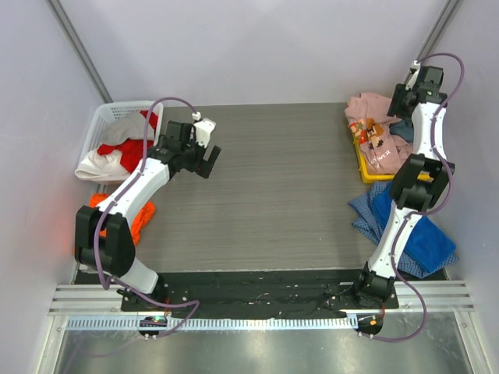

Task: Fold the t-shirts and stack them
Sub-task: Grab crumpled tshirt from bin with the right arm

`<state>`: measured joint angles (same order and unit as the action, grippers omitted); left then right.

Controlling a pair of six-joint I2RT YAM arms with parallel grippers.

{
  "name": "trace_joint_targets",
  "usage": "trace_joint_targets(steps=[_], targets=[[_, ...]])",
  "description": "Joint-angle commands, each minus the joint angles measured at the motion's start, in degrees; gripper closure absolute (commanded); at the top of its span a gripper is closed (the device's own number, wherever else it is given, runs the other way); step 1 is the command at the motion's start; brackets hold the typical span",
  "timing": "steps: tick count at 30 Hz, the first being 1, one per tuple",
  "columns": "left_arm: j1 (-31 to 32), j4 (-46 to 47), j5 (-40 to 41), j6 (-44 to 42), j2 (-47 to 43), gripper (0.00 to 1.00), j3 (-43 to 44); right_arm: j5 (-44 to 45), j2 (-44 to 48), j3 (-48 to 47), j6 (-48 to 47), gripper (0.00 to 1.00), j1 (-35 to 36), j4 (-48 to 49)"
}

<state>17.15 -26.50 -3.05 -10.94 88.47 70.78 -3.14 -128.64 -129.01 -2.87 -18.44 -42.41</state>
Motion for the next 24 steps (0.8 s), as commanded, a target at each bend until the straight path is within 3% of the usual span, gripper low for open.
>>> trace_joint_targets(steps=[1,15,18,22,24], targets=[[0.1,2.2,-0.4,0.0,1.2,0.03,0.1,-1.0,-1.6,-4.1,-0.2,0.46,0.2,0.8],[0.1,2.2,1.5,-0.4,2.5,0.04,-0.1,-3.8,-6.1,-5.4,-0.3,0.5,0.2,2.6],[0.1,2.1,1.4,-0.4,2.9,0.04,0.1,-4.0,-5.8,-4.9,-0.4,0.62,0.2,2.9],[0.1,2.1,1.3,0.0,3.0,0.04,0.1,-3.9,-3.9,-1.4,-0.8,0.99,0.2,3.7],[0.1,2.0,1.4,0.0,2.9,0.04,-0.1,-3.9,-1.5,0.5,-0.9,0.99,0.4,4.5]])
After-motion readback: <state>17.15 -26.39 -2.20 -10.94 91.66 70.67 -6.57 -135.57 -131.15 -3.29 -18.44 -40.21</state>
